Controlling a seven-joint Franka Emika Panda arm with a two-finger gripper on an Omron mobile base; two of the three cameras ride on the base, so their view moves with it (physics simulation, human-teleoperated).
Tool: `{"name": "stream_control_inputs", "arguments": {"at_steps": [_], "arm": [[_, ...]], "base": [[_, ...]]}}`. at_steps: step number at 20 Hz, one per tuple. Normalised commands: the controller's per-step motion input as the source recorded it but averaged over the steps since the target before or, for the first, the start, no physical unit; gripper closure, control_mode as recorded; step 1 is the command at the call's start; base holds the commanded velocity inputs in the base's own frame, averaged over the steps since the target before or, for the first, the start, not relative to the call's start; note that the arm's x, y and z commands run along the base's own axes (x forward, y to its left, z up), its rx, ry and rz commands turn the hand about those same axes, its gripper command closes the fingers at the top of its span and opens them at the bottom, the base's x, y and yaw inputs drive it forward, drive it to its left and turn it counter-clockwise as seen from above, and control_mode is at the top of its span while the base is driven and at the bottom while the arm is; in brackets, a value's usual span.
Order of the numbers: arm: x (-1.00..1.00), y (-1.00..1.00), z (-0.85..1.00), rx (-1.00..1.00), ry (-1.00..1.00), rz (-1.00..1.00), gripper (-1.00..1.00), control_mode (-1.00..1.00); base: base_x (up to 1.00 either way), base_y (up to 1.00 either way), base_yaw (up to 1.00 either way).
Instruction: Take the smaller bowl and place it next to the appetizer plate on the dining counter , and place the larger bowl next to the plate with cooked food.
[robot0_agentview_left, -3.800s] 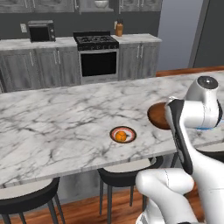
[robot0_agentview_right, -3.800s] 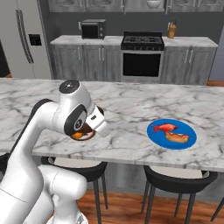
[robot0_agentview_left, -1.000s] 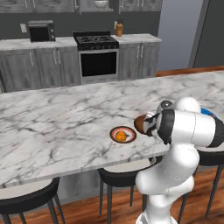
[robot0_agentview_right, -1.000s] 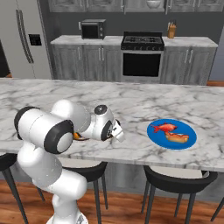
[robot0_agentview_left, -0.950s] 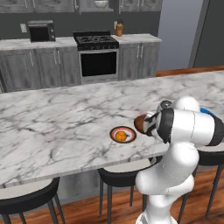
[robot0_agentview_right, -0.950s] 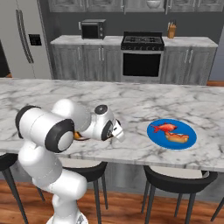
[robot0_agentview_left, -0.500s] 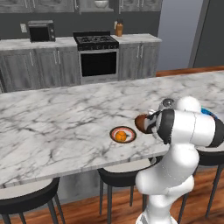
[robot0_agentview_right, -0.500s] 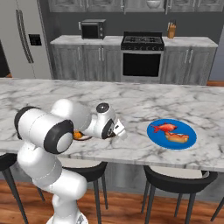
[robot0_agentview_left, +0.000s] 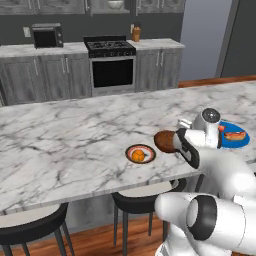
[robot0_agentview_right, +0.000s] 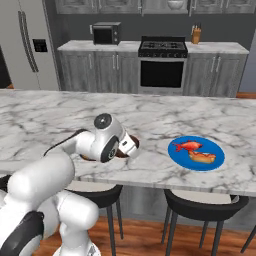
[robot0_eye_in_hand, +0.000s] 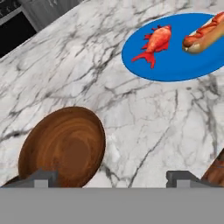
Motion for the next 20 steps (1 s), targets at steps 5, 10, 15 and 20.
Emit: {"name": "stream_control_inputs", "arguments": {"at_steps": [5,10,15,20], "arm": [[-1.0,0.0,1.0,0.0,-0.07,0.14,-1.0,-1.0],[-0.7,0.33,1.0,0.0,0.04,0.2,-1.0,-1.0],[-0.12,0.84,1.0,-0.13,0.17,0.17,-1.0,-1.0],[-0.42,0.51,1.0,-0.13,0.15,0.17,-1.0,-1.0]], "base": [[0.0,0.0,0.0],[0.0,0.0,0.0],[0.0,0.0,0.0],[0.0,0.0,0.0]]}}
